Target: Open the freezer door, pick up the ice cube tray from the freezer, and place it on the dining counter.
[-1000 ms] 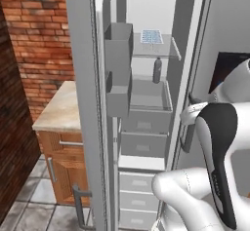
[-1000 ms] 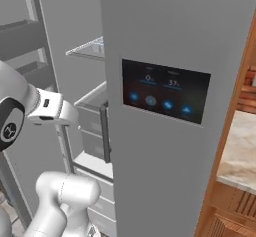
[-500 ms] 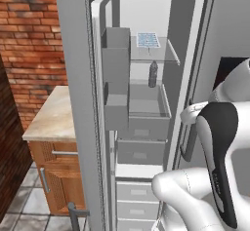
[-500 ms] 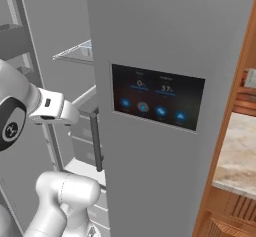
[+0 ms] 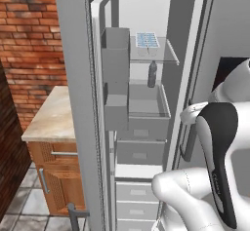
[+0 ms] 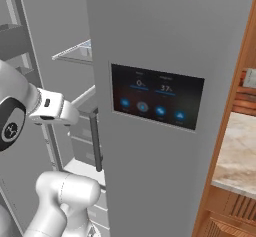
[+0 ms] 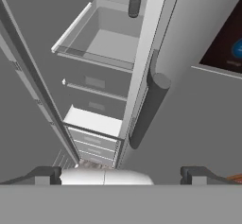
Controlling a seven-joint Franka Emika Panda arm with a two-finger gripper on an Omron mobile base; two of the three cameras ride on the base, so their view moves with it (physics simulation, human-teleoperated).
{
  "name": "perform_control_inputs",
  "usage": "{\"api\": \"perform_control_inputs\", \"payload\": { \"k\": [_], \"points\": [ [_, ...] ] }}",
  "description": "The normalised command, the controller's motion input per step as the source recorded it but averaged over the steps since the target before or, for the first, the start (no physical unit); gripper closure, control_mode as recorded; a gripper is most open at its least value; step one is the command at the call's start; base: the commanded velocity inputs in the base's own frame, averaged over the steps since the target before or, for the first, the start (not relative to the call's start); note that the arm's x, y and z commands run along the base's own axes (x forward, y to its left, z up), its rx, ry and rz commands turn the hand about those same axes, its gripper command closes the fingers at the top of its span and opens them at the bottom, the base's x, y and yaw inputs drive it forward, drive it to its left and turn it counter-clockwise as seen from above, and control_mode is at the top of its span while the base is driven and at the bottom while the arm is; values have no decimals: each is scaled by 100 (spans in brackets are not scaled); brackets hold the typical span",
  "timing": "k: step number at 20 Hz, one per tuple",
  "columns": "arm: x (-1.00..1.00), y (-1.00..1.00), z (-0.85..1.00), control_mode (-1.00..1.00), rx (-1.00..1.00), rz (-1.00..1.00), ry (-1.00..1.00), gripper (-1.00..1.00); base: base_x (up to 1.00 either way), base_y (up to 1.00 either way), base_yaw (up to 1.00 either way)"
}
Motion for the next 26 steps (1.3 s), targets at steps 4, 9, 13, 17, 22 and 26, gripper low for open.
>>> {"api": "perform_control_inputs", "payload": {
  "k": [4, 9, 13, 17, 22, 26],
  "points": [
    [0, 0, 0, -100, 0, 0, 1, -100, 0, 0, 0],
    [-1, 0, 10, -100, 4, -1, 0, -100, 0, 0, 0],
    [0, 9, 40, -100, 11, -15, 0, -100, 0, 0, 0],
    [0, 18, 33, -100, 9, -19, -3, -100, 0, 0, 0],
    [1, 31, 16, -100, 8, -32, -7, -100, 0, 0, 0],
    [0, 8, 0, -100, 15, -41, -11, -100, 0, 0, 0]
  ]
}}
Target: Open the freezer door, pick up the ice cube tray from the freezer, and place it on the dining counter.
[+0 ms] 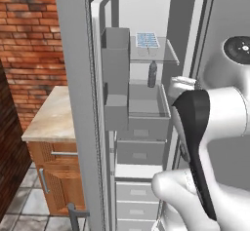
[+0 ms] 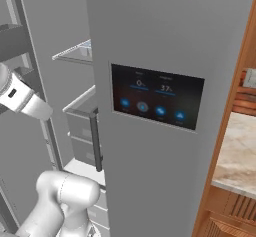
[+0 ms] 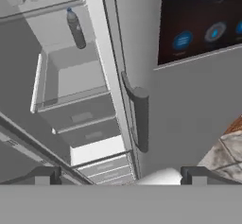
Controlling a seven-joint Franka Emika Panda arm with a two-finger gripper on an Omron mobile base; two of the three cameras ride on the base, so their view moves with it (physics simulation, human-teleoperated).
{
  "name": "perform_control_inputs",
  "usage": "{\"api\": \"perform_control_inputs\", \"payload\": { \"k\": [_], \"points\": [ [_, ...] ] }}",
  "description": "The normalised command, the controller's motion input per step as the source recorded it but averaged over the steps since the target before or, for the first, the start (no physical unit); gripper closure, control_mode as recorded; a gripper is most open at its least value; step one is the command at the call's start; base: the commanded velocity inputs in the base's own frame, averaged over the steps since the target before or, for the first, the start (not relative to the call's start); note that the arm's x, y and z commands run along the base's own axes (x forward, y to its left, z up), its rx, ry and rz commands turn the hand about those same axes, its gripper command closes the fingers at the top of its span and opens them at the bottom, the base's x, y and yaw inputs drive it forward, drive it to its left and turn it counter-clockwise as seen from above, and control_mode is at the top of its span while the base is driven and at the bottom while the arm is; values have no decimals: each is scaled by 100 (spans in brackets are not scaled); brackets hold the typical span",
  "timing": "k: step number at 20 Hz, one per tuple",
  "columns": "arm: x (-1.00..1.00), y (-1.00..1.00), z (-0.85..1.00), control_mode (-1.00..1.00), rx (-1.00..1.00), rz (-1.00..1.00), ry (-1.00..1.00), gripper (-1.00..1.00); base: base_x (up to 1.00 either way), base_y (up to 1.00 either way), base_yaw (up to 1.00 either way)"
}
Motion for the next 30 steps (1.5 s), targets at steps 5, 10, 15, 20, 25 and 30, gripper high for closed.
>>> {"api": "perform_control_inputs", "payload": {
  "k": [5, 10, 15, 20, 25, 30],
  "points": [
    [0, 0, 0, -100, 23, -41, -19, -100, 0, 0, 0],
    [0, 0, 0, -100, 24, -40, -23, -100, 0, 0, 0],
    [0, 4, 0, -100, 25, -38, -24, -100, 0, 0, 0],
    [0, 4, 20, -100, 32, -30, -15, -100, 0, 0, 0],
    [0, 7, 23, -100, 31, -22, -9, -100, 0, 0, 0],
    [8, 0, 41, -100, 29, -15, -6, -100, 0, 0, 0]
  ]
}}
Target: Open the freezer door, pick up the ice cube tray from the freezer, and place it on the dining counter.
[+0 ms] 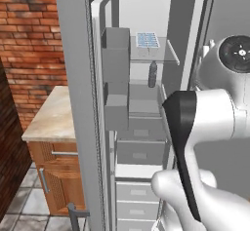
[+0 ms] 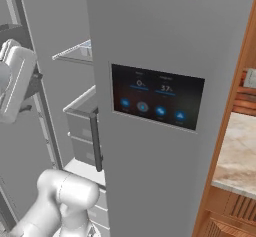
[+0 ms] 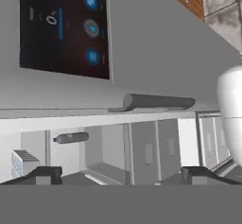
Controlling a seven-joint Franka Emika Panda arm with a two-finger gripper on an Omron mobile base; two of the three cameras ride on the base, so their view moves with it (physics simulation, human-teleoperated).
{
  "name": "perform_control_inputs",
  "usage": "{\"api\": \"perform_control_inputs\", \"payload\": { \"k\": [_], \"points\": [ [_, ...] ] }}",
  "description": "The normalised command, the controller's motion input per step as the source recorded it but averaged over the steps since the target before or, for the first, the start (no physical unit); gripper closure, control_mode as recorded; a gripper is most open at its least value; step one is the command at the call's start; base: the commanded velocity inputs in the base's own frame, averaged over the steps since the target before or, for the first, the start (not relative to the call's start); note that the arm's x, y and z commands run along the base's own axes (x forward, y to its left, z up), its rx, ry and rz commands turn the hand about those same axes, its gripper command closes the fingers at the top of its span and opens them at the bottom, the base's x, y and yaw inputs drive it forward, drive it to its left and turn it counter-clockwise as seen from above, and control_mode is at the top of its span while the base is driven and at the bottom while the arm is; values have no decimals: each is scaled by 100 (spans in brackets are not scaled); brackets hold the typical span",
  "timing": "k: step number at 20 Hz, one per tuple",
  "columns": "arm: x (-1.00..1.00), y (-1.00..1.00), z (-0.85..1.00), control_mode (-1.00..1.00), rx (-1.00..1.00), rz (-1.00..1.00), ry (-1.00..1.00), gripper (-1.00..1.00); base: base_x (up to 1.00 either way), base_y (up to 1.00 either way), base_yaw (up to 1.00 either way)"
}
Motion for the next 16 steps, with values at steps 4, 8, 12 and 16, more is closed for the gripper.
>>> {"api": "perform_control_inputs", "payload": {
  "k": [4, 8, 12, 16],
  "points": [
    [60, 0, 29, -100, 11, -1, -3, -100, 0, 0, 0],
    [59, 0, 2, -100, 0, 1, -9, -100, 0, 0, 0],
    [47, 0, -5, -100, -3, 6, -21, -100, 0, 0, 0],
    [38, 0, -3, -100, -6, 3, -26, -100, 0, 0, 0]
  ]
}}
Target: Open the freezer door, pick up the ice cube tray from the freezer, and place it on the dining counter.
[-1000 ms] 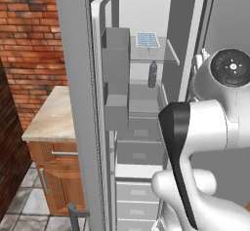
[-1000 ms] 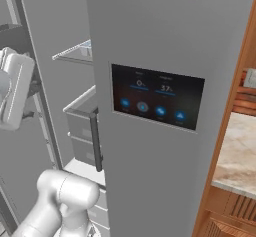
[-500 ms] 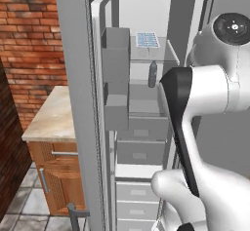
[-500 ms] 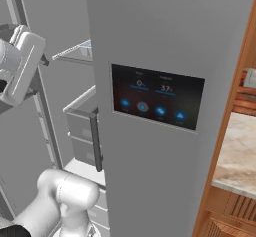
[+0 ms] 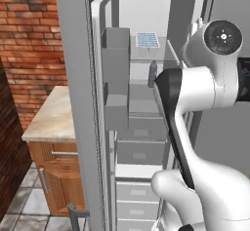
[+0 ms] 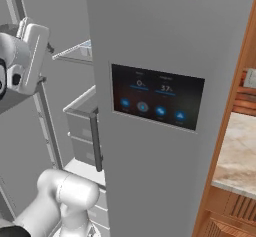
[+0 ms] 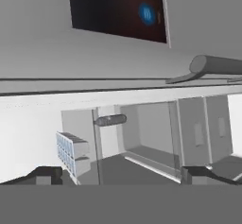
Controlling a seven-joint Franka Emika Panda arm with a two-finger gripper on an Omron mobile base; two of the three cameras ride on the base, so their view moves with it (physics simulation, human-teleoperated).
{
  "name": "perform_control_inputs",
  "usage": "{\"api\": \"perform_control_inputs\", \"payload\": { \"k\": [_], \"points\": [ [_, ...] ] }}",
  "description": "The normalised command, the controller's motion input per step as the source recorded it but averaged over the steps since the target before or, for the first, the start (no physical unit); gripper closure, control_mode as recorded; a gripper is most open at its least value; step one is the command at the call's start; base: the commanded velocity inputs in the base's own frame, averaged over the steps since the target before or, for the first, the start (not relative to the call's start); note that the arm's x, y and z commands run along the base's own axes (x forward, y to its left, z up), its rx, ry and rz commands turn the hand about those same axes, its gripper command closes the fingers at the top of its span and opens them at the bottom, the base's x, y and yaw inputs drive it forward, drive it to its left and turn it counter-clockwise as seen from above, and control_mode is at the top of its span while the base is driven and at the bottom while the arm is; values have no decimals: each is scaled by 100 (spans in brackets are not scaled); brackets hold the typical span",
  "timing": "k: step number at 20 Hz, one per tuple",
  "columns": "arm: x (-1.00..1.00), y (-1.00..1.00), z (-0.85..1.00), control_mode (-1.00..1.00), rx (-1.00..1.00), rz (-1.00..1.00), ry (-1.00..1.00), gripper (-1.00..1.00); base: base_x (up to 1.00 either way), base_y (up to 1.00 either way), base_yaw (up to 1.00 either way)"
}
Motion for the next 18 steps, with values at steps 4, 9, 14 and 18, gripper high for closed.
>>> {"api": "perform_control_inputs", "payload": {
  "k": [4, 9, 14, 18],
  "points": [
    [44, 0, -1, -100, -1, 4, -16, -100, 0, 0, 0],
    [57, -1, 0, -100, 0, 1, -1, -100, 0, 0, 0],
    [63, 0, 0, -100, 0, 0, 6, -100, 0, 0, 0],
    [68, 8, 0, -100, 0, -5, 10, -100, 0, 0, 0]
  ]
}}
